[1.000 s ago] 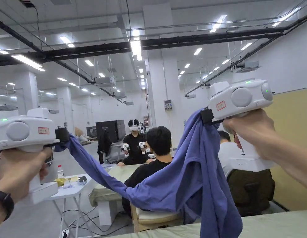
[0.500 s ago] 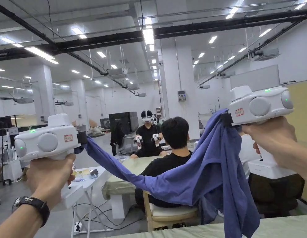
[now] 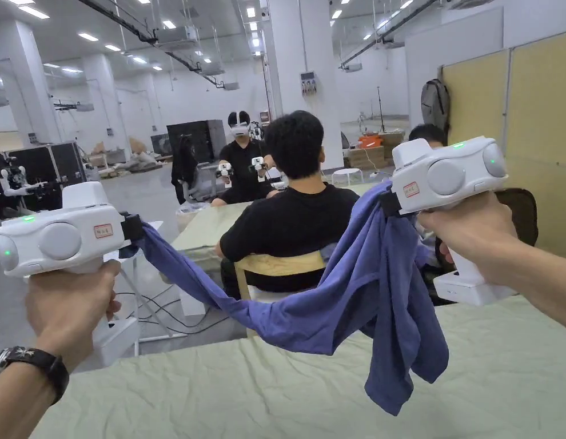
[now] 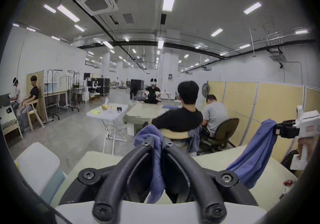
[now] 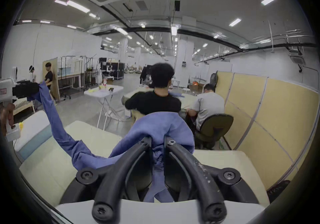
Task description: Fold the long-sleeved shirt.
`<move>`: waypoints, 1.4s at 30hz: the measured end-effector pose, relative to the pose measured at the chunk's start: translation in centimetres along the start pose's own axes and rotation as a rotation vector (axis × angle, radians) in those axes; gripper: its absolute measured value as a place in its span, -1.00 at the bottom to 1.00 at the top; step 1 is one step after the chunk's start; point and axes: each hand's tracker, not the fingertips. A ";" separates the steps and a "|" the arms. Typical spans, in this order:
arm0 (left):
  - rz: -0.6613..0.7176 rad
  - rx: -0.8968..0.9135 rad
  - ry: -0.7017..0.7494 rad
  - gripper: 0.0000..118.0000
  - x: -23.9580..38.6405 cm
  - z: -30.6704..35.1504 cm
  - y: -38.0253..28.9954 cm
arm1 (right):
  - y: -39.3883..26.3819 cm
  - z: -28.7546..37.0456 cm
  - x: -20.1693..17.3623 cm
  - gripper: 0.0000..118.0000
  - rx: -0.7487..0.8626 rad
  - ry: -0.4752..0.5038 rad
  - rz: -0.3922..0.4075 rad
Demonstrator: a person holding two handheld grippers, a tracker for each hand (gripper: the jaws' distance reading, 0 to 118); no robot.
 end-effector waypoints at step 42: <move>0.100 -0.524 0.046 -0.88 -10.9 26.3 -32.2 | -42.8 20.9 -10.4 -0.76 -0.550 0.299 -0.051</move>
